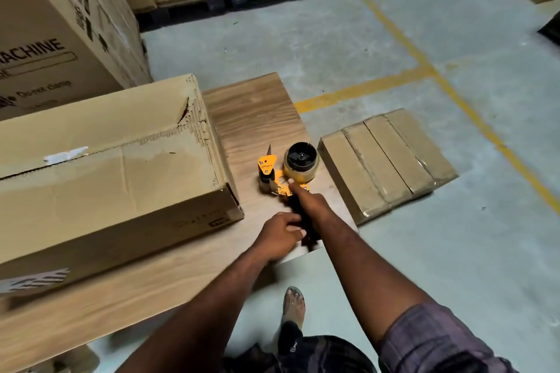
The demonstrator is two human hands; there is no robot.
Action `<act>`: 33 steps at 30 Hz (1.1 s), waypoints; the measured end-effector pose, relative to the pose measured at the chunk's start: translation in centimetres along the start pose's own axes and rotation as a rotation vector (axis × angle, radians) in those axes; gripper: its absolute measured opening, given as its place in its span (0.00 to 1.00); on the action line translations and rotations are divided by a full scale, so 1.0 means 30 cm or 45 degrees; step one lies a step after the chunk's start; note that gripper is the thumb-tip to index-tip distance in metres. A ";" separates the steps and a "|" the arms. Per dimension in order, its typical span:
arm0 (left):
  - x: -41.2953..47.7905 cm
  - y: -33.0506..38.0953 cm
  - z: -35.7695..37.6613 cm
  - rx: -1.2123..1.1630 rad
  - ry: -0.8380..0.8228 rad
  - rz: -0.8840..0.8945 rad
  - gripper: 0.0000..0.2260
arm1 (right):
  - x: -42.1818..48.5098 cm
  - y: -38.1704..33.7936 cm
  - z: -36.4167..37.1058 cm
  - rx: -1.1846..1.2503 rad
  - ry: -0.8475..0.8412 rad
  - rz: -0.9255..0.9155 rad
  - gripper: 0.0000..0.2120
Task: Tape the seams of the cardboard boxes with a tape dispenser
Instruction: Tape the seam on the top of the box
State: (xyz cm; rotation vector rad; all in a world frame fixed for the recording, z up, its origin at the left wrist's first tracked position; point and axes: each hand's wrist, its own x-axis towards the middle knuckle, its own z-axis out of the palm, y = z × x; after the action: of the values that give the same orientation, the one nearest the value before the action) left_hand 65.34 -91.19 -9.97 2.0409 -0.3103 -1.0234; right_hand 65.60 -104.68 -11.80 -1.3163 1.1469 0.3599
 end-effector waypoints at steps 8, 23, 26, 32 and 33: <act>0.054 0.050 -0.073 -0.673 0.156 -0.337 0.11 | 0.030 -0.047 -0.054 0.105 -0.445 0.225 0.19; 0.082 0.298 -0.204 -1.889 0.311 -0.482 0.19 | -0.135 -0.143 -0.129 0.131 -0.343 -0.240 0.20; 0.046 0.384 -0.261 -1.933 0.269 -0.368 0.14 | -0.195 -0.213 -0.160 0.154 -0.357 -0.396 0.20; -0.080 0.469 -0.402 -1.948 0.193 -0.041 0.08 | -0.311 -0.358 -0.154 0.125 -0.366 -0.729 0.19; -0.104 0.471 -0.429 -1.932 0.186 -0.001 0.09 | -0.329 -0.378 -0.146 0.116 -0.367 -0.773 0.18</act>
State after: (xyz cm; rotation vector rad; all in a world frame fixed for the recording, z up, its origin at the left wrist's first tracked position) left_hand 74.94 -91.39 6.85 0.6990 0.4562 -0.6819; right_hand 67.95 -108.10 3.30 -1.4076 0.4814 0.0435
